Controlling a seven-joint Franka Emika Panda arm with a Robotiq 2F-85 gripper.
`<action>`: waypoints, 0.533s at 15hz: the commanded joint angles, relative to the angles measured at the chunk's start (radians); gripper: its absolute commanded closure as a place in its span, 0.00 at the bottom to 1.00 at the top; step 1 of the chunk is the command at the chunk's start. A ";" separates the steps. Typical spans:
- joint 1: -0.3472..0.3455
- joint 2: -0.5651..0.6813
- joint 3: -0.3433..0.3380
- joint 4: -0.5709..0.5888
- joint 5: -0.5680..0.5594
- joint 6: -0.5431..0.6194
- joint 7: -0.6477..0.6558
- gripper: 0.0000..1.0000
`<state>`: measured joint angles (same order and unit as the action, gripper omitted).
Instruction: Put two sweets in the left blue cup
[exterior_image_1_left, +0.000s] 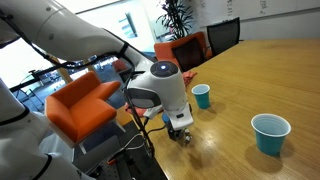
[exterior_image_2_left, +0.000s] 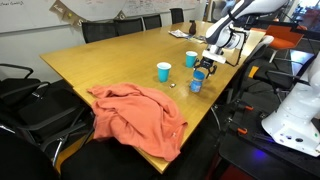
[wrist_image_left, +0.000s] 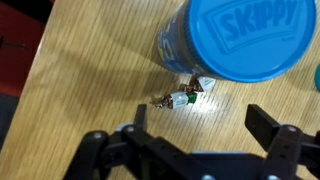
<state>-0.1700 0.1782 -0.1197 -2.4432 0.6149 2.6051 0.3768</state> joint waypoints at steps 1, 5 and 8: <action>0.000 0.039 0.002 0.012 0.040 0.034 -0.032 0.00; -0.002 0.067 0.002 0.022 0.031 0.037 -0.031 0.00; -0.003 0.082 0.006 0.031 0.034 0.034 -0.035 0.00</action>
<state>-0.1708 0.2404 -0.1200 -2.4271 0.6200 2.6214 0.3748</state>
